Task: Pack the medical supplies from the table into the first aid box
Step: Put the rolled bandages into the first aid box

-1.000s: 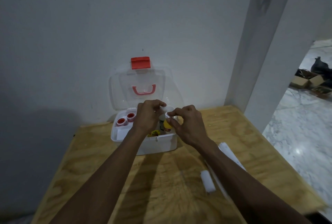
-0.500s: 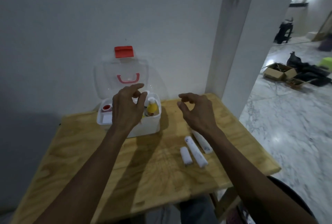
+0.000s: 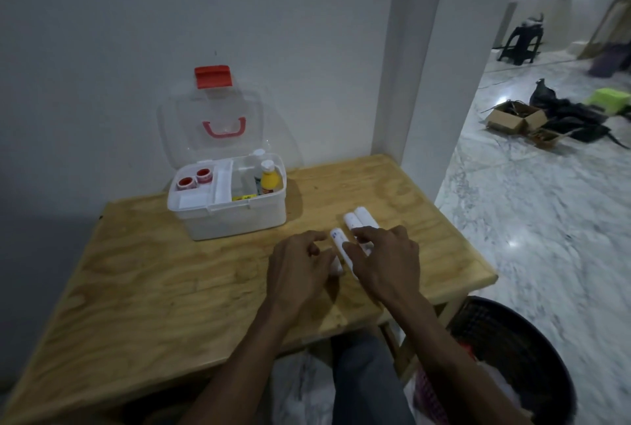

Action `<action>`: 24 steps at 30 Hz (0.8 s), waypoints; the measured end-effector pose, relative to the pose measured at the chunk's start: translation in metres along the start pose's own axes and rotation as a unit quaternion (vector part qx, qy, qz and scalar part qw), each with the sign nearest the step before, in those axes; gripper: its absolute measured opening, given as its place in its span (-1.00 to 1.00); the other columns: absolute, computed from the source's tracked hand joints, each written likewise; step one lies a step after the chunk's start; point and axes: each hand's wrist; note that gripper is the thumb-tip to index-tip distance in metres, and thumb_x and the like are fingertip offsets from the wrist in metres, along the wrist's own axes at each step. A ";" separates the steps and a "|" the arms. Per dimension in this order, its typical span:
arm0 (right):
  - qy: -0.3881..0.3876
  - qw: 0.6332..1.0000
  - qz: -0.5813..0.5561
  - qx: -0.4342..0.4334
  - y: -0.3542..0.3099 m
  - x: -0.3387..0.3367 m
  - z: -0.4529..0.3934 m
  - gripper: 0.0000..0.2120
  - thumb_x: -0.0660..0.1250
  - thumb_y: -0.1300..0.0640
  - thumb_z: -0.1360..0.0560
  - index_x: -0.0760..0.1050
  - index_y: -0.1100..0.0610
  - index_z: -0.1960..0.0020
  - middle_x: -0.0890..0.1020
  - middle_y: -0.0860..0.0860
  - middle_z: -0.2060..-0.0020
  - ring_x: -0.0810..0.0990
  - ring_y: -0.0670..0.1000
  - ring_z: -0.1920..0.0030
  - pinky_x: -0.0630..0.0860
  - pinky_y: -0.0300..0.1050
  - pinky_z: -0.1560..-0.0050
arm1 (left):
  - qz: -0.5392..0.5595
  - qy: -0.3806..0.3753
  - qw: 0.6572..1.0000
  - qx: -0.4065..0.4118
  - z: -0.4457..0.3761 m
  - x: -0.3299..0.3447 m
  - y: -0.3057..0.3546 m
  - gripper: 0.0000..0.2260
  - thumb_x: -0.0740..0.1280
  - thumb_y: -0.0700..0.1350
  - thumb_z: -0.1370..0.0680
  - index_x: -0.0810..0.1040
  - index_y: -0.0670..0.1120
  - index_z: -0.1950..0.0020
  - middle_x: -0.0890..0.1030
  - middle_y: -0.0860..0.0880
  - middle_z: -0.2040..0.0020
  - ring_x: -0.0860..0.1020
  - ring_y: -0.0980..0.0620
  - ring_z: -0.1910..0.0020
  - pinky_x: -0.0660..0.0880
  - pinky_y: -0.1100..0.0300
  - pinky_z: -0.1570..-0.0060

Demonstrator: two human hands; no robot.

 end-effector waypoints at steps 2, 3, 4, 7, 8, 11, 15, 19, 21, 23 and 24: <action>-0.014 0.999 0.032 0.001 0.001 0.001 0.002 -0.68 0.26 -0.21 -0.48 0.64 -0.06 -0.06 0.68 -0.06 0.11 0.49 0.07 0.01 0.37 0.00 0.01 | -0.008 -0.014 1.000 -0.014 0.002 0.005 0.002 -0.70 0.41 0.05 -0.48 0.64 0.07 -0.20 0.71 0.01 0.06 0.64 0.11 0.13 0.61 0.12 0.09; -0.020 0.999 0.046 0.002 0.001 0.001 0.003 -0.68 0.26 -0.21 -0.47 0.64 -0.06 -0.05 0.68 -0.06 0.11 0.48 0.07 0.00 0.36 -0.01 0.01 | -0.011 -0.022 0.999 -0.021 0.002 0.007 0.003 -0.70 0.41 0.06 -0.48 0.63 0.07 -0.20 0.71 0.02 0.05 0.65 0.10 0.12 0.61 0.09 0.07; -0.025 0.998 0.057 0.004 0.002 0.000 0.004 -0.68 0.26 -0.20 -0.47 0.64 -0.06 -0.05 0.67 -0.05 0.11 0.47 0.06 0.00 0.36 -0.01 0.00 | -0.018 -0.032 0.999 -0.028 0.002 0.008 0.004 -0.69 0.41 0.07 -0.48 0.63 0.07 -0.20 0.71 0.02 0.04 0.65 0.10 0.11 0.61 0.07 0.05; -0.024 0.997 0.072 0.008 0.003 -0.003 0.006 -0.72 0.25 -0.16 -0.49 0.64 -0.05 -0.02 0.67 -0.03 0.12 0.46 0.05 -0.01 0.33 0.01 -0.01 | -0.051 -0.050 0.996 -0.045 -0.001 0.012 0.002 -0.67 0.41 0.10 -0.44 0.62 0.11 -0.19 0.71 0.07 0.01 0.65 0.08 0.06 0.59 0.01 -0.01; -0.019 0.997 0.078 0.003 0.003 -0.003 0.007 -0.73 0.25 -0.14 -0.50 0.64 -0.05 -0.02 0.67 -0.02 0.12 0.46 0.06 -0.01 0.32 0.01 0.00 | -0.062 -0.051 0.996 -0.048 -0.002 0.012 0.002 -0.67 0.40 0.11 -0.43 0.62 0.11 -0.18 0.71 0.08 0.00 0.65 0.07 0.04 0.58 -0.01 -0.03; -0.012 0.995 0.097 -0.009 0.001 0.000 0.008 -0.73 0.24 -0.13 -0.50 0.65 -0.07 -0.02 0.67 -0.04 0.13 0.47 0.07 0.01 0.29 0.00 0.05 | -0.095 -0.049 0.992 -0.063 -0.007 0.011 -0.002 -0.69 0.37 0.13 -0.46 0.61 0.12 -0.18 0.70 0.06 -0.01 0.63 0.02 0.01 0.55 -0.06 -0.07; 0.001 0.994 0.106 -0.010 -0.002 0.010 0.011 -0.78 0.30 -0.12 -0.46 0.67 -0.10 0.01 0.68 -0.06 0.17 0.49 0.08 0.05 0.22 -0.04 0.12 | -0.117 -0.025 0.991 -0.054 -0.005 0.005 -0.007 -0.67 0.26 0.26 -0.50 0.65 0.14 -0.11 0.70 0.08 0.06 0.63 0.00 0.04 0.51 -0.08 -0.10; 0.011 0.992 0.126 -0.010 -0.003 0.015 0.015 -0.80 0.31 -0.12 -0.44 0.66 -0.13 0.03 0.67 -0.05 0.22 0.50 0.09 0.09 0.24 -0.03 0.13 | -0.129 -0.015 0.991 -0.038 0.001 0.005 -0.014 -0.72 0.28 0.21 -0.51 0.64 0.19 -0.13 0.71 0.09 0.05 0.62 0.01 0.01 0.46 -0.09 -0.12; 0.010 0.992 0.127 -0.010 -0.004 0.016 0.016 -0.81 0.33 -0.10 -0.42 0.66 -0.12 0.04 0.67 -0.04 0.26 0.51 0.10 0.12 0.24 -0.03 0.15 | -0.125 -0.010 0.992 -0.024 0.004 0.005 -0.017 -0.74 0.28 0.19 -0.49 0.64 0.21 -0.10 0.71 0.09 0.07 0.62 0.01 0.05 0.49 -0.09 -0.06; 0.006 0.993 0.117 -0.008 -0.004 0.016 0.015 -0.82 0.35 -0.08 -0.42 0.67 -0.12 0.03 0.67 -0.03 0.25 0.51 0.10 0.11 0.25 -0.02 0.14 | -0.111 -0.001 0.994 -0.016 0.006 0.005 -0.016 -0.78 0.31 0.13 -0.49 0.66 0.18 -0.08 0.72 0.06 0.08 0.63 0.00 0.08 0.52 -0.08 0.00; 0.005 0.994 0.107 -0.005 -0.004 0.015 0.015 -0.82 0.35 -0.08 -0.43 0.67 -0.11 0.02 0.67 -0.03 0.24 0.51 0.10 0.10 0.26 -0.02 0.13 | -0.104 0.003 0.995 -0.015 0.008 0.004 -0.015 -0.80 0.33 0.10 -0.50 0.67 0.16 -0.06 0.72 0.05 0.09 0.63 -0.01 0.08 0.52 -0.08 0.01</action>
Point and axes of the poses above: each hand's wrist, its own z-axis away from the middle knuckle, its own x-axis out of the palm, y = z × x
